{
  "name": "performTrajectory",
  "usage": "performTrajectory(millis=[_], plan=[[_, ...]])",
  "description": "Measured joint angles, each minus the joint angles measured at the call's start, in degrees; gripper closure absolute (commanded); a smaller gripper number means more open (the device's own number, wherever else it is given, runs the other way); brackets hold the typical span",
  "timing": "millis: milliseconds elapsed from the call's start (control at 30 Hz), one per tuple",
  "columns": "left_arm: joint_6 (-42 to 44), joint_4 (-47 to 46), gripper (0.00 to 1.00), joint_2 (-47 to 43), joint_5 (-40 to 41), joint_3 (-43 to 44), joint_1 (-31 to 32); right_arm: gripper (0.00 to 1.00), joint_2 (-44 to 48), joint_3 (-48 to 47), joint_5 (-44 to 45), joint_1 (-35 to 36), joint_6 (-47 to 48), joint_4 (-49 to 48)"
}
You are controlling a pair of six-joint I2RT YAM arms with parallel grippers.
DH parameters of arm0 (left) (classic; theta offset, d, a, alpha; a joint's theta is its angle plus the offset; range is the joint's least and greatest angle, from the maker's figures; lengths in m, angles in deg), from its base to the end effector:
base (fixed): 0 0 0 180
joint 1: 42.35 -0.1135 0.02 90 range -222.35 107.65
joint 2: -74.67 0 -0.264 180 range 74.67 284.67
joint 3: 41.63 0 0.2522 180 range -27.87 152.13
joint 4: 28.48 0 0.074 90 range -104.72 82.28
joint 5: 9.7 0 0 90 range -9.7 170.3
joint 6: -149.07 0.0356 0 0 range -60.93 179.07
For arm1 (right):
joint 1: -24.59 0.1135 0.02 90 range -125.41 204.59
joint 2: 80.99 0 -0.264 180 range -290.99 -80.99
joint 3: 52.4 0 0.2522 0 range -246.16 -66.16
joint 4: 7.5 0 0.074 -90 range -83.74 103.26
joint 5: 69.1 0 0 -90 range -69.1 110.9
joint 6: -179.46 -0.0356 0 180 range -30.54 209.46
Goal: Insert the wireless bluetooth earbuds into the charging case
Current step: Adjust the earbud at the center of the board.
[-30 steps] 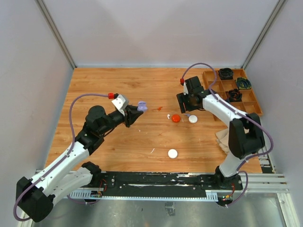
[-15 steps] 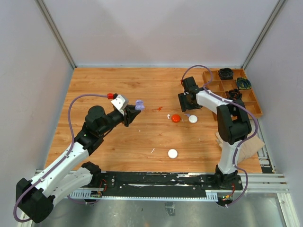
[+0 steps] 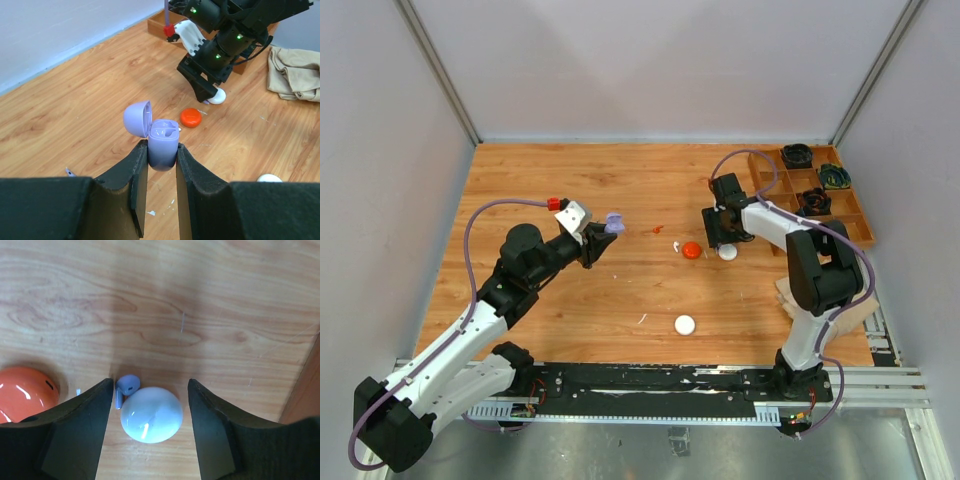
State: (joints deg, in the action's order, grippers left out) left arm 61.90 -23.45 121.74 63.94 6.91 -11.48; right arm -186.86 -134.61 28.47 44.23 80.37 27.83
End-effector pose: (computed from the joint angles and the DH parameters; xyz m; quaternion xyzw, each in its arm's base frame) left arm 0.1667 -0.1114 0.3066 0.3023 0.6621 -0.2648 0.6325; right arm 0.3590 0.1231 0.1726 -0.0708 0.9591 0.0046 0.2742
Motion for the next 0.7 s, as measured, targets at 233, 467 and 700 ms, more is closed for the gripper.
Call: performTrajectory(millis=[233, 467, 700], plan=[[0.02, 0.09, 1.0, 0.0, -0.22, 0.0, 0.0, 0.37, 2.91, 3.67, -1.99, 0.0, -0.2, 0.13], [0.24, 0.13, 1.0, 0.0, -0.24, -0.02, 0.0, 0.38, 4.26, 5.11, -1.81, -0.17, -0.11, 1.18], [0.44, 0.37, 1.0, 0.0, -0.26, -0.15, 0.0, 0.35, 6.97, 6.36, -1.95, -1.9, -0.11, 3.02]])
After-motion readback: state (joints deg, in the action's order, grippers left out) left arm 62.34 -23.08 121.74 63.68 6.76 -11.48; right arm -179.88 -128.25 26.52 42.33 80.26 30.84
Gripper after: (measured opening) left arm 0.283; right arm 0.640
